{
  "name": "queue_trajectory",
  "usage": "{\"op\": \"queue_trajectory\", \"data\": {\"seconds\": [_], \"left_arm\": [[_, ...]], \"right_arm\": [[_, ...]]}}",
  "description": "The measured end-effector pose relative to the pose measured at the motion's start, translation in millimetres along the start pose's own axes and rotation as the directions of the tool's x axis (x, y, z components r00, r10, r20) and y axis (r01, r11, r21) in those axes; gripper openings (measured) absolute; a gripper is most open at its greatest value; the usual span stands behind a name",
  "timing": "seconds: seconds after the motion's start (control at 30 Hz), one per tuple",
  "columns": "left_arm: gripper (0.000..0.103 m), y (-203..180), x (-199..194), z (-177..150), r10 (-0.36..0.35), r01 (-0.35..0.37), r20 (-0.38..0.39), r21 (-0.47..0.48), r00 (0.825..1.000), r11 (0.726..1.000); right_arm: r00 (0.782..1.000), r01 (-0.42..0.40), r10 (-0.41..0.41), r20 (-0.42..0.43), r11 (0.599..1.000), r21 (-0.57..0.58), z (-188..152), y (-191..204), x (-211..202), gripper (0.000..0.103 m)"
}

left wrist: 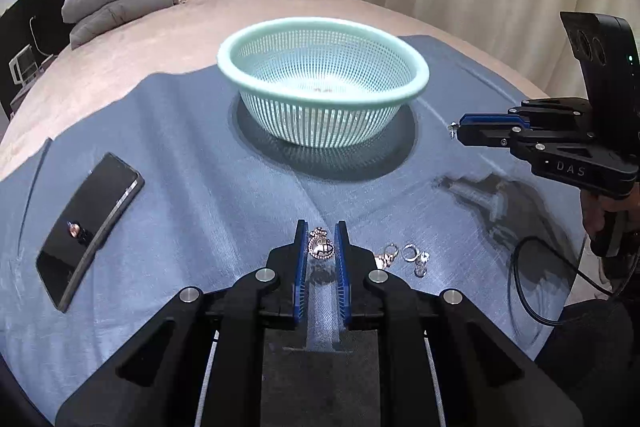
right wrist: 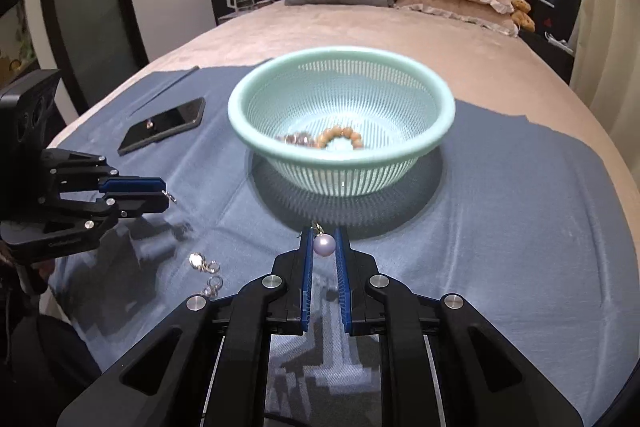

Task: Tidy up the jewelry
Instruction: 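Carry the pendant and pearl earrings over the green basket and open both grippers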

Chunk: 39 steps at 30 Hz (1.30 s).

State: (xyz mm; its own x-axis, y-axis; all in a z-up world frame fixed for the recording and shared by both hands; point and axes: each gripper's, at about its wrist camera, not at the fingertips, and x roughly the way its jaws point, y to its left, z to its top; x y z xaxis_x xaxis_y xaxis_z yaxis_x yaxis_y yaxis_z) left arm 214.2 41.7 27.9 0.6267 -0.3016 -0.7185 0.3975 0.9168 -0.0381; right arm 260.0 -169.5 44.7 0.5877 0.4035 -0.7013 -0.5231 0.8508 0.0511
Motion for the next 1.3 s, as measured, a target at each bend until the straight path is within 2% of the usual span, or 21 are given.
{"op": "queue_trajectory", "data": {"seconds": [0.17,0.33,0.53,0.8,1.13,1.17,1.2,1.23,1.27,1.3], "left_arm": [[0.014,0.8,-17.7,39.5,0.032,-0.036,0.078,0.045,0.996,0.998],[0.014,-6.4,-27.3,72.7,0.043,-0.052,0.139,0.057,0.989,0.997],[0.014,-7.4,-4.5,101.8,0.018,-0.028,0.126,0.079,0.992,0.996],[0.014,6.3,50.0,94.6,-0.012,0.012,0.022,0.015,1.0,1.0],[0.015,3.4,53.2,89.5,-0.007,0.007,0.014,0.049,1.0,0.999],[0.018,1.9,52.7,89.4,-0.005,0.004,0.017,0.05,1.0,0.999],[0.027,1.9,51.8,89.2,-0.003,0.002,0.021,0.05,1.0,0.999],[0.033,1.9,50.8,88.7,-0.007,0.006,0.024,0.049,1.0,0.999],[0.033,2.0,48.9,87.9,-0.017,0.015,0.03,0.045,0.999,0.999],[0.037,2.4,46.3,86.6,-0.022,0.02,0.035,0.043,0.999,0.999]], "right_arm": [[0.995,0.02,-0.018,0.099,1.0,-0.022,38.9,-3.2,-18.9,0.011],[0.982,0.05,-0.041,0.184,0.998,-0.044,72.5,3.2,-20.2,0.011],[0.986,0.058,-0.049,0.161,0.997,-0.051,87.8,-5.4,9.4,0.011],[0.997,0.043,-0.043,0.063,0.999,-0.007,61.9,-19.8,50.8,0.011],[0.996,0.055,-0.054,0.064,0.998,-0.027,60.1,-17.6,51.4,0.011],[0.996,0.057,-0.054,0.07,0.998,-0.029,59.9,-16.1,50.3,0.012],[0.995,0.062,-0.059,0.077,0.998,-0.031,59.4,-14.6,49.0,0.012],[0.995,0.066,-0.063,0.078,0.997,-0.034,59.0,-13.8,48.1,0.012],[0.995,0.068,-0.065,0.079,0.997,-0.035,58.4,-14.1,47.2,0.013],[0.994,0.071,-0.068,0.081,0.997,-0.033,57.5,-14.6,46.0,0.017]]}}
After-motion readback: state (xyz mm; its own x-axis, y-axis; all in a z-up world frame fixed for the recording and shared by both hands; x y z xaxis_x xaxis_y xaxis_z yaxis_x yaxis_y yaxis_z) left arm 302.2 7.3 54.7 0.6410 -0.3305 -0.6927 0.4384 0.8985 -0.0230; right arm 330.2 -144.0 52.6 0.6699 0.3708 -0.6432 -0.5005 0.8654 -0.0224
